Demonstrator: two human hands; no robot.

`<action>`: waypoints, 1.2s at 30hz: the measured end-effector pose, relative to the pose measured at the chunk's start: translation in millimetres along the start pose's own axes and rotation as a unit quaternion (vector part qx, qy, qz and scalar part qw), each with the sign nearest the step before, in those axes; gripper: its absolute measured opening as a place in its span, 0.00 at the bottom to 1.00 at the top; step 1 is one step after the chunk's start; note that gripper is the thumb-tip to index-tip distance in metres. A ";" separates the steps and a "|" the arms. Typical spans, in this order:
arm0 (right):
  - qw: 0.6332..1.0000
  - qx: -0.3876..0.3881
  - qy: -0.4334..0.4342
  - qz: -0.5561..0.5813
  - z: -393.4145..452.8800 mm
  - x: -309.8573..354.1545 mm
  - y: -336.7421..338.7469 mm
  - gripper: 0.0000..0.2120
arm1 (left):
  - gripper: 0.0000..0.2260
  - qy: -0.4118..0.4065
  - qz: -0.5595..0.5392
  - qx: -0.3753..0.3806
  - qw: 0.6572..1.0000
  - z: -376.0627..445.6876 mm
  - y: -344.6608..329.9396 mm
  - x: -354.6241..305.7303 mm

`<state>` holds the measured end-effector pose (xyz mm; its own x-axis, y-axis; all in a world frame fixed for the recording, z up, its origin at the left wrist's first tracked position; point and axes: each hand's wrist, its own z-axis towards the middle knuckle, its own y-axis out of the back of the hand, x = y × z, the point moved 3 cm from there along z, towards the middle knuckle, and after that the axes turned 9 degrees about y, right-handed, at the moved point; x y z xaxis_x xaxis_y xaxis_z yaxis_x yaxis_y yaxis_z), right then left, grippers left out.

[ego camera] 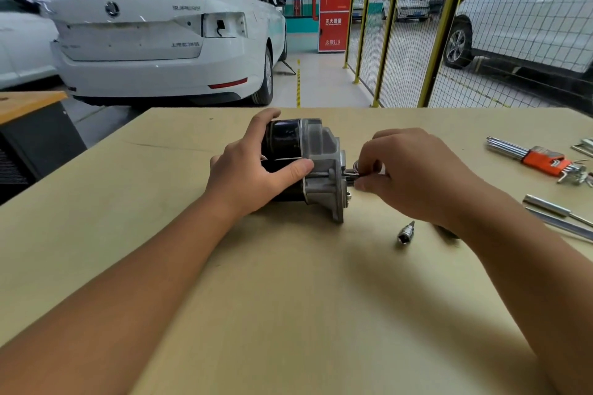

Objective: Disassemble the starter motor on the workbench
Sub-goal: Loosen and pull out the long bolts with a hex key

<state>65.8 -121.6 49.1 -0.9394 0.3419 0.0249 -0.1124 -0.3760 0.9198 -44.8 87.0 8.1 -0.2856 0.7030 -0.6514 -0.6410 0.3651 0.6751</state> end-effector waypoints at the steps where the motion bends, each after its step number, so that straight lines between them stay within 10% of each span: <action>1: 1.000 -0.001 -0.005 -0.007 -0.3 0.7 -0.5 0.07 | 0.40 -0.003 0.009 -0.002 1.000 0.2 0.1 -0.1; 36: 0.997 0.026 0.003 0.067 4.9 0.2 -7.6 0.09 | 0.39 -0.020 0.050 -0.015 0.998 1.2 -3.7 0.6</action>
<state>68.0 -114.4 44.0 -0.9466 0.2869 0.1472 0.0310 -0.3735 0.9271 -41.7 86.8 5.7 -0.3211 0.7582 -0.5675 -0.6326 0.2742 0.7243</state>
